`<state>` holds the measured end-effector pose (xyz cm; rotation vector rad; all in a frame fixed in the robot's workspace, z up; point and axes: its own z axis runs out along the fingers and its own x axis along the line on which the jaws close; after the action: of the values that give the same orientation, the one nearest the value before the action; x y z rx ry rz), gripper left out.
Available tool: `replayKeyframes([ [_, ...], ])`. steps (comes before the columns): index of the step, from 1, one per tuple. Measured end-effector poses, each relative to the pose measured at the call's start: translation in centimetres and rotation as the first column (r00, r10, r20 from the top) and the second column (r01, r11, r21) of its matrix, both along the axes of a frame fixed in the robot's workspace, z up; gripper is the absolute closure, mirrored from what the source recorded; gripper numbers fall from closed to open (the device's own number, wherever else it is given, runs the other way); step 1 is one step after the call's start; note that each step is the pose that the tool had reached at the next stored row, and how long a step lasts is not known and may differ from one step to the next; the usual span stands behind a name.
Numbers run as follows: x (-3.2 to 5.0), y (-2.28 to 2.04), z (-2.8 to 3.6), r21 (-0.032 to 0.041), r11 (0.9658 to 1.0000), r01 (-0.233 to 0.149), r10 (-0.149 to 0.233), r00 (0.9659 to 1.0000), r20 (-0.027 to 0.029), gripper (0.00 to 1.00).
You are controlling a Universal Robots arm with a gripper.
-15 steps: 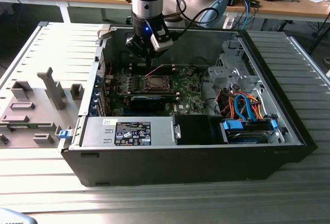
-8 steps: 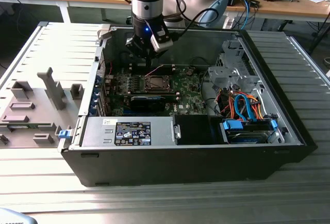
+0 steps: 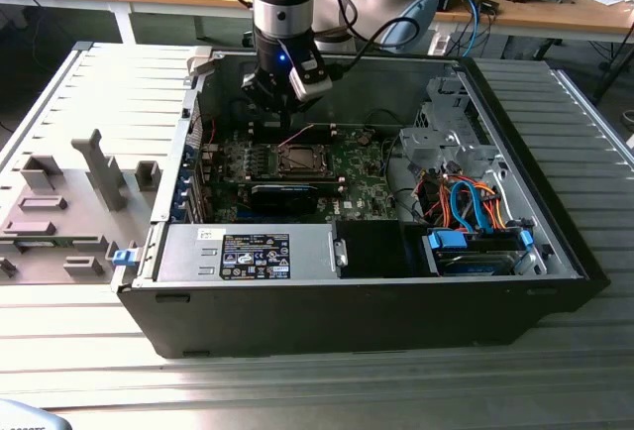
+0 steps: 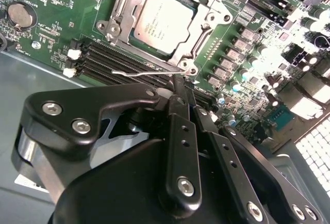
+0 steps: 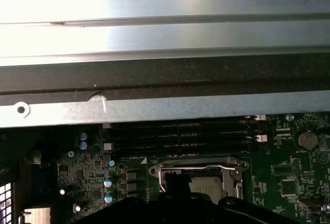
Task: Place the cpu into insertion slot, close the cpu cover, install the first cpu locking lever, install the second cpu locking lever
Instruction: 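Install the first cpu locking lever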
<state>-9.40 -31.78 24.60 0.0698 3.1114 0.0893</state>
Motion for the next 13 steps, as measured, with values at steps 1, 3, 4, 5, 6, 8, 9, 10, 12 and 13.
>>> replayKeyframes([
  [1, 0.00, 0.00, -0.03, 0.0000, 1.0000, 0.000, 0.000, 1.0000, 0.0000, 0.89],
  [3, 0.00, 0.00, -0.07, 0.0000, 1.0000, 0.000, 0.000, 1.0000, 0.0000, 0.89],
  [4, 0.00, 0.00, -0.10, 0.0000, 1.0000, 0.000, 0.000, 1.0000, 0.0000, 0.89],
  [5, 0.00, 0.00, -0.13, 0.0000, 1.0000, 0.000, 0.000, 1.0000, 0.0000, 0.89],
  [6, 0.00, 0.00, -0.16, 0.0000, 1.0000, 0.000, 0.000, 1.0000, 0.0000, 0.89],
  [8, 0.00, 0.00, -0.20, 0.0000, 1.0000, 0.000, 0.000, 1.0000, 0.0000, 0.89],
  [9, 0.00, 0.00, -0.24, 0.0001, 1.0000, 0.000, 0.000, 1.0000, 0.0000, 0.89],
  [10, 0.00, 0.00, -0.27, 0.0000, 1.0000, 0.000, 0.000, 1.0000, 0.0000, 0.89],
  [12, 0.00, 0.00, -0.32, -0.0001, 1.0000, 0.000, 0.000, 1.0000, 0.0000, 0.89],
  [13, 0.00, 0.00, -0.34, 0.0000, 1.0000, 0.000, 0.000, 1.0000, 0.0000, 0.89],
])
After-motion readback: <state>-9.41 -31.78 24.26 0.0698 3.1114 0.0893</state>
